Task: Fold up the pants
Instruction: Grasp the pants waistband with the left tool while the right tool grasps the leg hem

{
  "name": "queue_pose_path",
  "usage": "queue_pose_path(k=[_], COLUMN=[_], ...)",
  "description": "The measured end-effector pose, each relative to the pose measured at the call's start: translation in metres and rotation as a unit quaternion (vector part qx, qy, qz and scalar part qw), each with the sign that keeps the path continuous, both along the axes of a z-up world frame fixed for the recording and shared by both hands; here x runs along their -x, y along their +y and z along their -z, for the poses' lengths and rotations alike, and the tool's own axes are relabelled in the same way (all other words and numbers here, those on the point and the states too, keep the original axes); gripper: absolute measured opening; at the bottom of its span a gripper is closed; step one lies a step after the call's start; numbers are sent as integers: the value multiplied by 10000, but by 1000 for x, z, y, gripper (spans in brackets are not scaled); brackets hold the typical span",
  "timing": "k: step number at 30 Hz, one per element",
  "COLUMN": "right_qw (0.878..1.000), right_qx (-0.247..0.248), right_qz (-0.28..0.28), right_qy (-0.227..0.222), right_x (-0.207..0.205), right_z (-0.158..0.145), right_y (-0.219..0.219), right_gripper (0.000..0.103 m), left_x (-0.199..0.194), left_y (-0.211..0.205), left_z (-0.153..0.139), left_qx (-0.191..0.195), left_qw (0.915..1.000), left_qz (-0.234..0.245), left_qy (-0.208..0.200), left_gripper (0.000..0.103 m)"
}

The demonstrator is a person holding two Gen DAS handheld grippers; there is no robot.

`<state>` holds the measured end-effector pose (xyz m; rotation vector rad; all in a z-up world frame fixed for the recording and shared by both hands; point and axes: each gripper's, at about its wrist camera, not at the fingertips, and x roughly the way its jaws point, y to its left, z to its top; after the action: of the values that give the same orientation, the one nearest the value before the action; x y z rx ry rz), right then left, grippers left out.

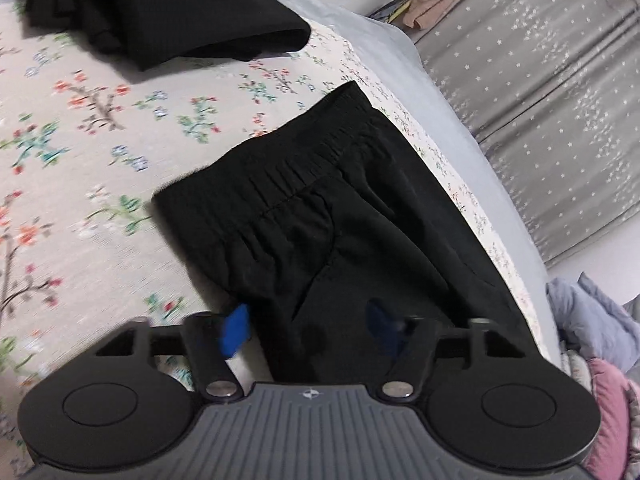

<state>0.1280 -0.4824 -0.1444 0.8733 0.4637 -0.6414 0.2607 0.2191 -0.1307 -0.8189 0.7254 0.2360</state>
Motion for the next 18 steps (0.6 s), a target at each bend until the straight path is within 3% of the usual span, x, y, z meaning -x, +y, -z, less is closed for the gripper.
queue_pose_path(k=[1,2,4,6,9,11,14,18], right_qw=[10000,10000,9999,9998,9990,9985,9977,9971], right_qx=[43,43,2,-89,-223,-245,-109,138], right_qz=[74,74,147,150,117,17,-196,-305], right_qy=[10,10,-16,-126,-358,-495,-632,-681], right_x=[-7,-7,-11,-11,-9,-5,-2,11], right_z=[1,1,7,12,12,9,-1,-17], right_y=[-5,-5,-15,-22,-28,-26,-16,5], right_gripper=[39,33,9,4,0,0,0,0], left_x=[-3,-5,0,8,26,36,47,63], left_y=[1,2,7,12,19,22,28,38], left_z=[1,2,4,-3,-28,-43,-50,-46], left_qx=[-34,-51,8,70,-25,-312,-561,-564], left_qw=[10000,10000,10000,9997,9968,9941,9926,9952], left_qz=[19,42,68,-2,-113,-141,-223,-298], left_qy=[17,72,5,-220,-789,-1030,-1050,-738], left_gripper=[20,4,5,4,3,3,3,3])
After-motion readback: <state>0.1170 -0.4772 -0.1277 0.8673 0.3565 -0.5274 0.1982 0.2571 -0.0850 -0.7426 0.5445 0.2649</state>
